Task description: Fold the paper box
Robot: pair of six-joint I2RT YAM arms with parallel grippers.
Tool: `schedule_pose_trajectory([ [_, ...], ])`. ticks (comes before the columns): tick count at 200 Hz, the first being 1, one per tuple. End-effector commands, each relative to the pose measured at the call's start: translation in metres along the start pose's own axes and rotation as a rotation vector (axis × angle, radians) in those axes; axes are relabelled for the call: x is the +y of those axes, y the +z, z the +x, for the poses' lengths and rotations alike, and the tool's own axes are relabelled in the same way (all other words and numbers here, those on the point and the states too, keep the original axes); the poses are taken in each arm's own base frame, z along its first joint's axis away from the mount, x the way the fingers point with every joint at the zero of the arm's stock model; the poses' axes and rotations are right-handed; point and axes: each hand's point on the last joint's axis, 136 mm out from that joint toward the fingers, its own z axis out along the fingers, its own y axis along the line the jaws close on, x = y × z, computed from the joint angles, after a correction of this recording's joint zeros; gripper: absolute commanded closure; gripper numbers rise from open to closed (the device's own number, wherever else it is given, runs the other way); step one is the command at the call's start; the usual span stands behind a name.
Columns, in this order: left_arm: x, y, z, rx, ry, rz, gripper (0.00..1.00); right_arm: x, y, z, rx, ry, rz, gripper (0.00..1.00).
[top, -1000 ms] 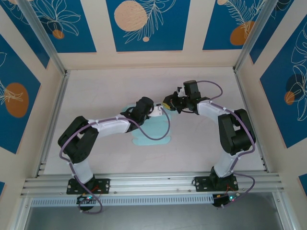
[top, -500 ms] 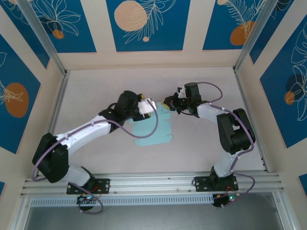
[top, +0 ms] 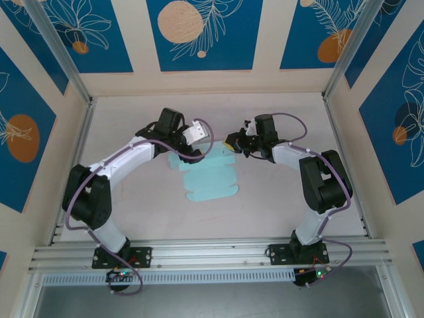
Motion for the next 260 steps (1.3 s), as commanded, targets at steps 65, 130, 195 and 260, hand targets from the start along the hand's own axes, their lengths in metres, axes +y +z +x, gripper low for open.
schedule_pose_trajectory([
  [65, -0.001, 0.027, 0.011, 0.127, 0.051, 0.126, 0.26, -0.005, 0.003, 0.009, 0.032, -0.029, 0.032, 0.89],
  [130, -0.006, 0.036, 0.018, 0.160, 0.054, 0.160, 0.38, -0.005, 0.003, 0.011, 0.035, -0.032, 0.045, 0.87],
  [195, -0.012, 0.046, 0.024, 0.194, 0.079, 0.132, 0.52, -0.004, 0.000, 0.012, 0.023, -0.055, 0.058, 0.87],
  [260, -0.009, 0.055, 0.037, 0.246, 0.102, 0.062, 0.64, -0.001, -0.002, 0.010, 0.018, -0.087, 0.044, 0.87],
])
